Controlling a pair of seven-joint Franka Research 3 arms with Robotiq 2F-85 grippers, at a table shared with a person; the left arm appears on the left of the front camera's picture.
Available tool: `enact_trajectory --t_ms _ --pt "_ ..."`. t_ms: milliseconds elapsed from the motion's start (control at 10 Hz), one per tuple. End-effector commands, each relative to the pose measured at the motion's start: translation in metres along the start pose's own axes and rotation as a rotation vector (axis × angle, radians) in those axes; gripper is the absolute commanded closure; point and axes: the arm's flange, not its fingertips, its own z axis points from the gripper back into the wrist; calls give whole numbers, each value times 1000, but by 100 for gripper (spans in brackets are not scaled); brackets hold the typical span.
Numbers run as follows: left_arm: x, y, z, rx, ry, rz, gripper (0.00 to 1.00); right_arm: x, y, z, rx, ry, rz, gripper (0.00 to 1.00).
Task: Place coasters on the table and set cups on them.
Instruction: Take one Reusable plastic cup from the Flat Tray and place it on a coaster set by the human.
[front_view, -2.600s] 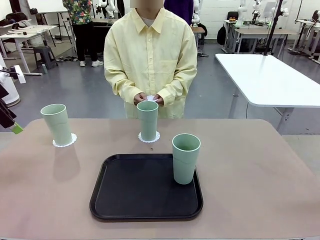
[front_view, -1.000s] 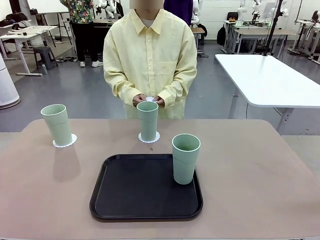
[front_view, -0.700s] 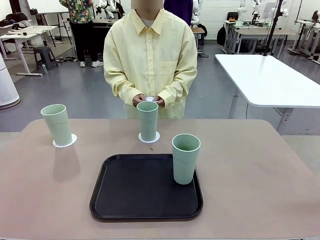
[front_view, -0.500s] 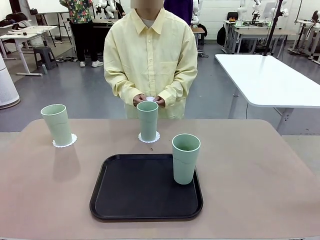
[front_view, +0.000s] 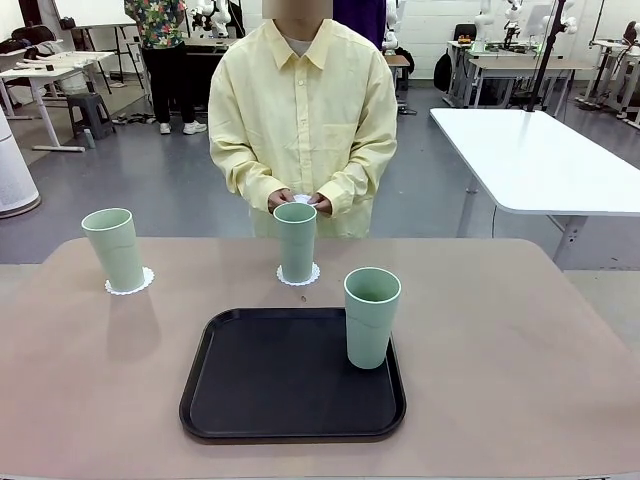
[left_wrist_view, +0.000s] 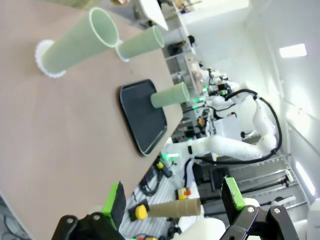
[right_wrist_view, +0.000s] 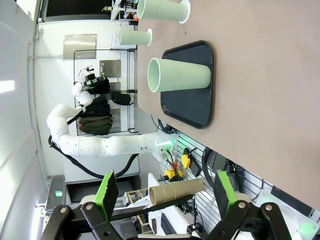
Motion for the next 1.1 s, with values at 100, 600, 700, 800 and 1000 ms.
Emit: enact_trajectory --t_ms 100,600,700,800,1000 --pt "5 -12 -7 16 -26 -41 0 0 1 1 11 -1 8 0" --pt "2 0 -1 0 1 -3 0 0 1 1 11 -1 8 0" --pt "2 0 -1 0 1 -3 0 0 1 1 11 -1 8 0" --pt "2 0 -1 0 1 -3 0 0 1 1 11 -1 8 0" --pt "2 0 -1 0 1 -3 0 0 1 1 11 -1 8 0"
